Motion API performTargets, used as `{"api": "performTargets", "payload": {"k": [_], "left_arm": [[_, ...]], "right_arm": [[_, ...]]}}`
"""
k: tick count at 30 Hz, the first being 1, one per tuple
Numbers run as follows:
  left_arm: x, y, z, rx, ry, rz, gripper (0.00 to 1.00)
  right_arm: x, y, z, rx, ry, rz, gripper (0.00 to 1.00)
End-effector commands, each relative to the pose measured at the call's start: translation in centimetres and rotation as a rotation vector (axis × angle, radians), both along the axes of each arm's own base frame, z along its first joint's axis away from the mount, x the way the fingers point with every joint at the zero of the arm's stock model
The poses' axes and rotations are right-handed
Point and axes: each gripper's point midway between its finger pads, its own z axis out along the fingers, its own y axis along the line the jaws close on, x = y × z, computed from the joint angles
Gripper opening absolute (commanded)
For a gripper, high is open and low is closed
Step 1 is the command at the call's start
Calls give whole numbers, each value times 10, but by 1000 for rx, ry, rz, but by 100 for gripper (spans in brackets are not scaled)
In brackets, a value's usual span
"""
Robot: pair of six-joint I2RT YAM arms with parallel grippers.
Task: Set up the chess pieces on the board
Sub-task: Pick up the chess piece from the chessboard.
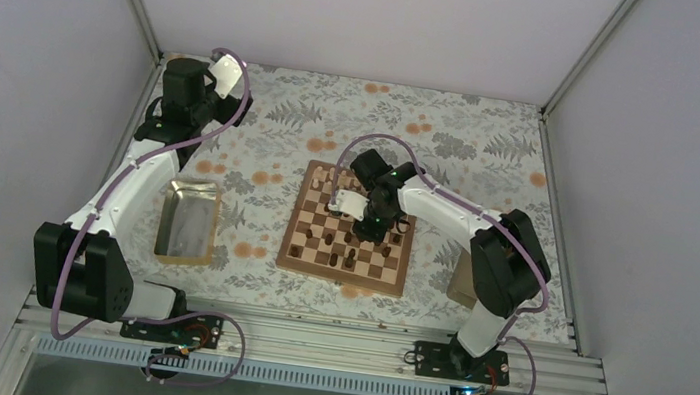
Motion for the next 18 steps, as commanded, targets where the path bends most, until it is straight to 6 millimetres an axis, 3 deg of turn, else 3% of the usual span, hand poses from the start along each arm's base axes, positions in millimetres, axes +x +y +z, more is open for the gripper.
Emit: {"api": "performTargets", "payload": {"k": [1, 5, 11, 15, 18], "left_arm": [[-1, 0, 6, 1, -25, -14, 100], [-1, -1, 6, 0, -24, -17, 100], [-1, 0, 8, 1, -27, -14, 100], [-1, 0, 8, 2, -29, -12, 100], [-1, 0, 10, 2, -32, -8, 100]], "right_arm": [[0, -2, 0, -12, -9, -5, 19], [1, -2, 12, -4, -25, -11, 12], [0, -1, 47, 49, -65, -20, 11], [-9, -8, 71, 74, -90, -32, 11], [-21, -19, 78, 80, -90, -39, 11]]}}
